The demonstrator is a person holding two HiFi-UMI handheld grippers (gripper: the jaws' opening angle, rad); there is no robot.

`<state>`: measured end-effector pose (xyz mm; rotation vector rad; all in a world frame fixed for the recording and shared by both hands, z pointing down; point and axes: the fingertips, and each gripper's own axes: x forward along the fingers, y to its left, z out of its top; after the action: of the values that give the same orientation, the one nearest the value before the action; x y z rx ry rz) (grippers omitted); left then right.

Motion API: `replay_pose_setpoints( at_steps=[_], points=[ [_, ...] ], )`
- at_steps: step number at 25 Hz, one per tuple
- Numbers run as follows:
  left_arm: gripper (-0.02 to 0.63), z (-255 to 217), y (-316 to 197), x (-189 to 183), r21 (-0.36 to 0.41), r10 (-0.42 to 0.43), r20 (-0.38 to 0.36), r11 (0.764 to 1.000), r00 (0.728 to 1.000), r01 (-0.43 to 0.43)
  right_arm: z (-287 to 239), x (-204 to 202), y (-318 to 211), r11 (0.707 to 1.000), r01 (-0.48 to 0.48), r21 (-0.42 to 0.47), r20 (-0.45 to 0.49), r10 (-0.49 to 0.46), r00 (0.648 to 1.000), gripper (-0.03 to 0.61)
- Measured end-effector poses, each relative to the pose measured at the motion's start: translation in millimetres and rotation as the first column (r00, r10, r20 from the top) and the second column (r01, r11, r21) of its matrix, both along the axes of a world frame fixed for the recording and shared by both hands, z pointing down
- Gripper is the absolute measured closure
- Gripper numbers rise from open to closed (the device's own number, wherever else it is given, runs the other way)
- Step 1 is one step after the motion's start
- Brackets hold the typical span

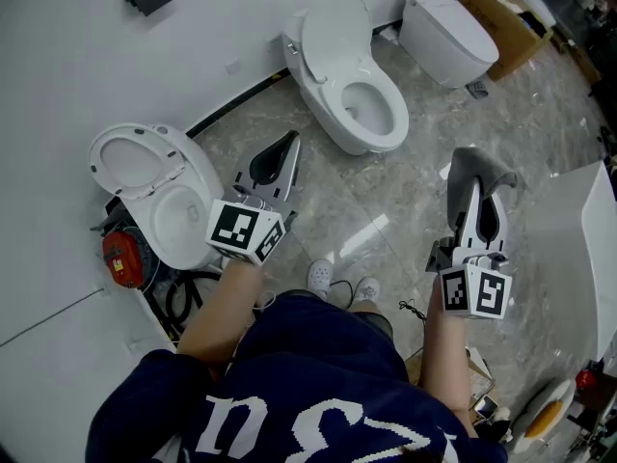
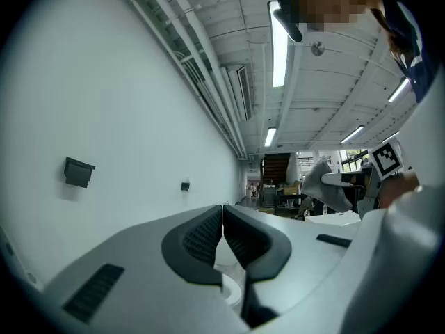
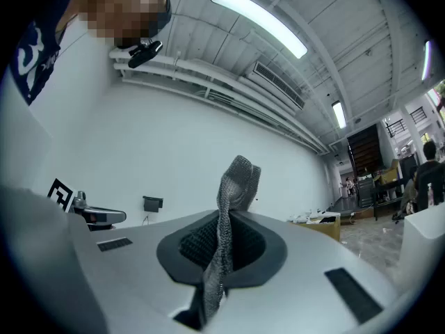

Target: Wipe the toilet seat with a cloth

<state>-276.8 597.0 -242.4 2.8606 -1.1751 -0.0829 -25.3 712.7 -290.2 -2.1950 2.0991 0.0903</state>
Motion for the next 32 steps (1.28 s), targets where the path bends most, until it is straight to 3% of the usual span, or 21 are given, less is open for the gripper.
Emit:
replay_pose_setpoints(
  at_steps=[20,27,32],
  points=[
    [0.591,15.0,-26.0,-6.1,-0.037,0.002,-0.021,0.999,1.0,-0.003,0.8,-10.8,-37.9,0.997,0.068,0.034,0.063,-0.07,0.996,0.551],
    [0.591,22.7,-70.8,5.3,-0.055,-0.034,-0.015,0.998,0.999,0.033,8.7,6.0,-99.9,0.993,0.111,0.037,0.088,-0.114,0.99,0.551],
    [0.591,29.4,-123.0,34.7,-0.062,-0.074,-0.005,0.995,0.997,0.073,20.0,35.6,-166.9,0.986,0.162,0.038,0.115,-0.165,0.979,0.551]
  ],
)
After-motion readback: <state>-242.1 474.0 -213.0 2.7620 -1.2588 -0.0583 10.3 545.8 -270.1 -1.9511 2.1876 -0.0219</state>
